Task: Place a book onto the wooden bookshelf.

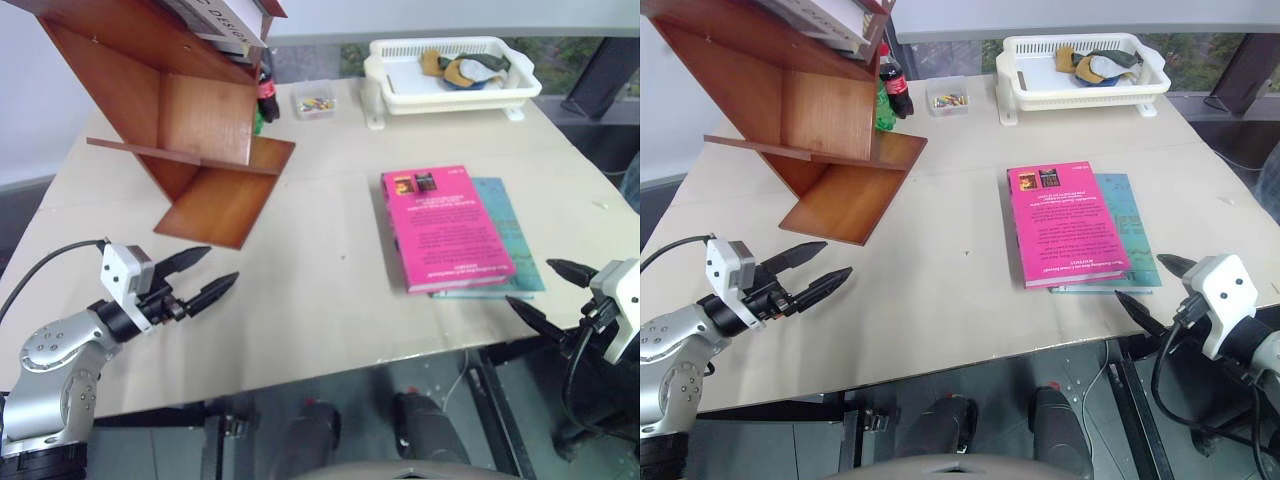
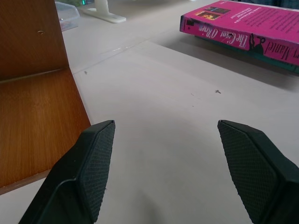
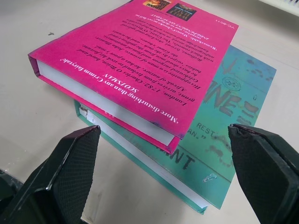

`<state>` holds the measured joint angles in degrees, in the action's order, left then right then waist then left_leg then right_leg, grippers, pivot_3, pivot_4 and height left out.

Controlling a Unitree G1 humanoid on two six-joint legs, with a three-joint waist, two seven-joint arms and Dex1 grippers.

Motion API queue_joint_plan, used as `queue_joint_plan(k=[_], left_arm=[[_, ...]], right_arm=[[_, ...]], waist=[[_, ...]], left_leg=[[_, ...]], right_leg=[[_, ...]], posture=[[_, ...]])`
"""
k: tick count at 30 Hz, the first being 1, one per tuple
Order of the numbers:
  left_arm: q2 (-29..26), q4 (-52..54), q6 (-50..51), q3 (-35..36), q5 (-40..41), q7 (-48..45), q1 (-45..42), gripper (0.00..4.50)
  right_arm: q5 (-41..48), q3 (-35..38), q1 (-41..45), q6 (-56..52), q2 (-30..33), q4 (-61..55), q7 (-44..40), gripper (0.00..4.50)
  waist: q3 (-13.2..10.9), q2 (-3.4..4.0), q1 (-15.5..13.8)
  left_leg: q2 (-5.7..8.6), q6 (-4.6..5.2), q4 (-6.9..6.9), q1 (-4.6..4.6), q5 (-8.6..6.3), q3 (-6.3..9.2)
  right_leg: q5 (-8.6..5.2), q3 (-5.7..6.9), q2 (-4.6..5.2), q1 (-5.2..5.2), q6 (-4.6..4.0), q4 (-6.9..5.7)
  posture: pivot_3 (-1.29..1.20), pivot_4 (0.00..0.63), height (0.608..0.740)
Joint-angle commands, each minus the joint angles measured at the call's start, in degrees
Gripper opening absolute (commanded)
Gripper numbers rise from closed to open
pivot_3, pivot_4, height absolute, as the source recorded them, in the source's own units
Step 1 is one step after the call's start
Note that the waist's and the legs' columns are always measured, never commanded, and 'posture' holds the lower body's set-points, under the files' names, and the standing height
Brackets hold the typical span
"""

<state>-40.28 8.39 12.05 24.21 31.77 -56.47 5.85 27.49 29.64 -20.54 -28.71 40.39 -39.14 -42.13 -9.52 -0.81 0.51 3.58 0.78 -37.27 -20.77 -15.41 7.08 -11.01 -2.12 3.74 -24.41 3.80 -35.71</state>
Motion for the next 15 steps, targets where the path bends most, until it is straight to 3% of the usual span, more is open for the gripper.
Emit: queue_joint_plan(k=[1,11,13,15], left_arm=[[-1.1,1.6,0.4,0.3,0.7,-0.2,-0.6,3.75],[-0.4,5.0,2.8,-6.2,-0.2,1.8,-6.6,3.75],[-0.4,5.7,5.5,-7.5,0.6,2.7,-7.9,3.75],[-1.6,8.8,14.9,-8.9,5.6,4.2,-9.9,3.75]], right_arm=[[-0.3,0.9,0.8,1.5,0.7,-0.2,0.1,4.50],[-0.6,-3.1,2.1,1.1,-1.2,-2.7,3.2,4.50],[-1.1,-4.3,1.7,1.5,-1.5,-3.4,3.7,4.50],[-1.6,-5.9,1.4,2.1,-1.4,-5.2,3.6,4.50]], waist=[[0.0,0.00,0.0],[0.0,-0.02,-0.1],[0.0,-0.03,0.0],[-0.1,-0.03,0.0]], left_leg=[[0.00,0.00,0.00,0.00,0.00,0.00],[0.00,0.00,0.00,-0.02,0.00,-0.01],[0.01,0.02,0.00,0.00,-0.02,0.00],[0.01,0.03,0.00,-0.01,-0.02,0.00]], right_leg=[[0.00,0.00,0.00,0.00,0.00,0.00],[0.06,0.02,-0.01,-0.01,0.09,0.00],[0.07,-0.03,-0.01,-0.01,0.10,0.00],[0.07,-0.02,-0.02,-0.01,0.11,0.00]], posture=[[0.00,0.150,0.740],[0.00,0.150,0.740],[0.00,0.150,0.740],[0.00,0.150,0.740]])
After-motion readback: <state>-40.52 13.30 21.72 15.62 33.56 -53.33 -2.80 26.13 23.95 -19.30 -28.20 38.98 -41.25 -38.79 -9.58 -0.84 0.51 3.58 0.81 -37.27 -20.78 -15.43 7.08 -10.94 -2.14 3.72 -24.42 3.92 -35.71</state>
